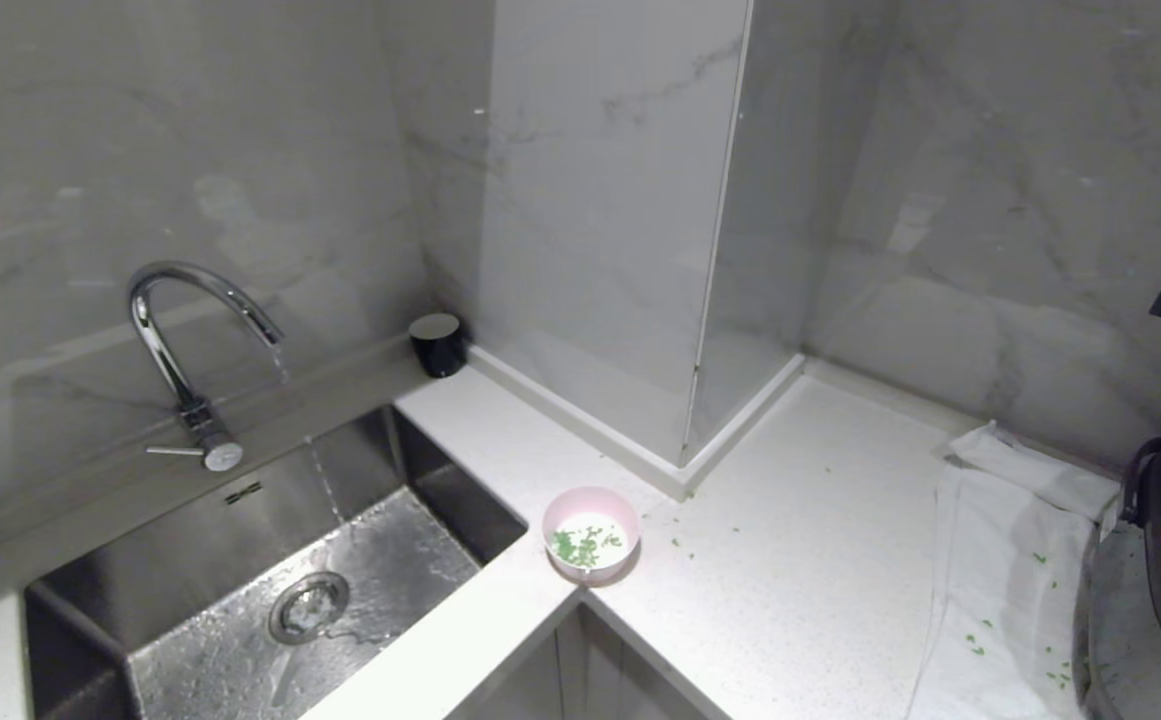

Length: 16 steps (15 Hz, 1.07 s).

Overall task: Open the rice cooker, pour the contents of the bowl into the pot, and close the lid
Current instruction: Fill a bowl with water from the tap

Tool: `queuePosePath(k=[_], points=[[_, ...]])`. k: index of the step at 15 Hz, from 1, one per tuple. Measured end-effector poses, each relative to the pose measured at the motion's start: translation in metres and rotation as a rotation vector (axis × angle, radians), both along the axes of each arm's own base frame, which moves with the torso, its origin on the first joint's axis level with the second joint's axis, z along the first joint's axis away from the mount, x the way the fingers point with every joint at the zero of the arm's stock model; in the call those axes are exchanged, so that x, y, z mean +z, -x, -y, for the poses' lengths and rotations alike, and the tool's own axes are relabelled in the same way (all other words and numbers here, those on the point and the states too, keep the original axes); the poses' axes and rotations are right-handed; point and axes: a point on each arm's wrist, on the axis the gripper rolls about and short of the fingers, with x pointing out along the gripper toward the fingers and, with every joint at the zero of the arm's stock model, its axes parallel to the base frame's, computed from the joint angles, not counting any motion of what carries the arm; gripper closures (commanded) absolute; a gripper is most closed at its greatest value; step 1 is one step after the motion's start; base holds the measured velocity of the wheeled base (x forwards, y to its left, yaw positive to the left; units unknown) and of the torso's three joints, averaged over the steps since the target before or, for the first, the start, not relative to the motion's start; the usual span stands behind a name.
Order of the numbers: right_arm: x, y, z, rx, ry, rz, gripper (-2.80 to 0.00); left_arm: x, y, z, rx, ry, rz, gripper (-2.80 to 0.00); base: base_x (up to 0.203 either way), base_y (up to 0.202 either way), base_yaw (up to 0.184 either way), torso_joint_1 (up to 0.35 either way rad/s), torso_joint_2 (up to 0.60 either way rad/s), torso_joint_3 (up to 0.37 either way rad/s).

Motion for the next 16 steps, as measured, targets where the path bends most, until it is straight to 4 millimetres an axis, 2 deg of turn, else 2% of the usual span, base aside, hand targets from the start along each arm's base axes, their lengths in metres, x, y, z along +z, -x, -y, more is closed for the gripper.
queuePosePath(k=[3,4,11,13,16], points=[[0.0,0.0,0.0,-0.008,-0.021,-0.001,-2.8,0.0,0.0,0.0,0.001,0.0,0.0,0.0,0.0,0.0,0.0,0.0,0.0,0.0],[0.0,0.0,0.0,-0.009,-0.022,-0.001,0.0,0.0,0.0,0.0,0.001,0.0,0.0,0.0,0.0,0.0,0.0,0.0,0.0,0.0],[0.0,0.0,0.0,-0.008,-0.022,-0.001,0.0,0.002,0.001,0.0,0.008,-0.005,-0.002,0.0,0.0,0.0,0.0,0.0,0.0,0.0],[0.0,0.0,0.0,-0.009,-0.021,-0.001,0.0,0.017,0.002,0.0,0.005,-0.005,0.017,0.0,0.0,0.0,0.0,0.0,0.0,0.0],[0.0,0.0,0.0,-0.009,-0.021,-0.001,0.0,0.054,-0.006,0.001,-0.036,0.01,0.003,0.0,0.0,0.0,0.0,0.0,0.0,0.0]])
